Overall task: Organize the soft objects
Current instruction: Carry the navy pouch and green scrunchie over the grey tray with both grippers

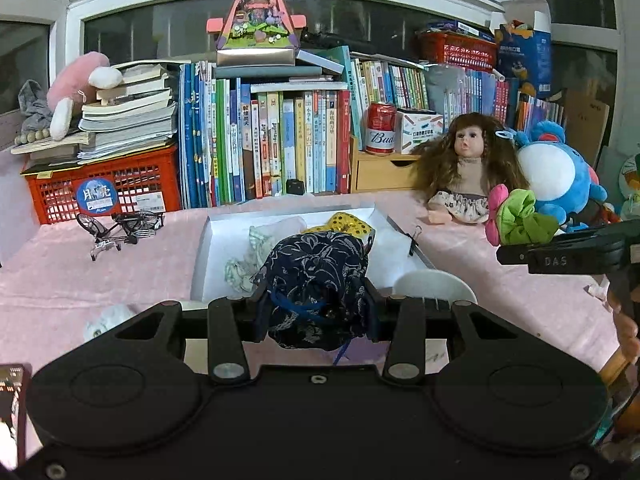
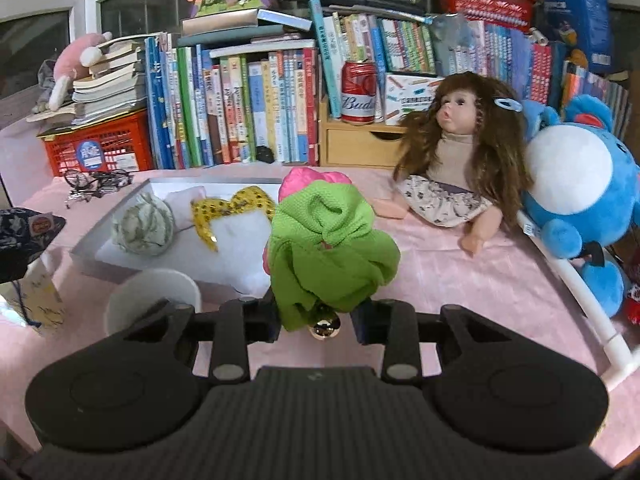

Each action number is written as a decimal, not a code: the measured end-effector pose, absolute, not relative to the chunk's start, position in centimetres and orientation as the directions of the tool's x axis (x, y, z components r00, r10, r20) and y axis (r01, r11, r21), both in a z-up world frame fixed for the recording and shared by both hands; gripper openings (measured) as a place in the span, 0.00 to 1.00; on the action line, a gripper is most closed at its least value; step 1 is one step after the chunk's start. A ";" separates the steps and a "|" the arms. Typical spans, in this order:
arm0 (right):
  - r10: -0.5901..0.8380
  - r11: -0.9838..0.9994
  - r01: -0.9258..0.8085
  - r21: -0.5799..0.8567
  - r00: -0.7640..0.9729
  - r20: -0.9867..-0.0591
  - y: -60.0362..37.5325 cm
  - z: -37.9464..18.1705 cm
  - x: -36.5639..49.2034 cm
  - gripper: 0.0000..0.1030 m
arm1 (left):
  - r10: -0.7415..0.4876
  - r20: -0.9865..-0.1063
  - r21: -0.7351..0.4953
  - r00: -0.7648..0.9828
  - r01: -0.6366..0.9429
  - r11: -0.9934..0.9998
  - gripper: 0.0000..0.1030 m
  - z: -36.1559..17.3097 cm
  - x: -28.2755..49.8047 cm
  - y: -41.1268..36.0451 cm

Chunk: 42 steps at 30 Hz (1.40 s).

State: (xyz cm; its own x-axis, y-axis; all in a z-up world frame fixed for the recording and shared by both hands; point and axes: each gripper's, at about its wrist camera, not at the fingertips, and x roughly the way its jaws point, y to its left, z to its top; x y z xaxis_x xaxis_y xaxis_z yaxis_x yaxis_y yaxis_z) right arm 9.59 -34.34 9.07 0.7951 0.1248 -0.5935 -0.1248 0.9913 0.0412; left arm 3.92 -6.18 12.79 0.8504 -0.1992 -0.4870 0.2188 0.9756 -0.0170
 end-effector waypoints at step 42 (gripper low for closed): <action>0.247 0.940 -0.319 0.118 0.401 -0.882 -25.6 5.5 26.7 0.37 | -0.192 -0.877 -0.195 0.440 0.040 0.980 0.40 7.9 30.4 -1.1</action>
State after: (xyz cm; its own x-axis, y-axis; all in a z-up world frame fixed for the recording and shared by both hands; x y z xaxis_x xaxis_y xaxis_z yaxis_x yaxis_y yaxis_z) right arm 26.67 -25.63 5.51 0.4014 0.2467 -0.8820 -0.3191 0.9404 0.1178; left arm 30.43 -1.12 7.88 0.4399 -0.1921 -0.8773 0.0400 0.9801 -0.1946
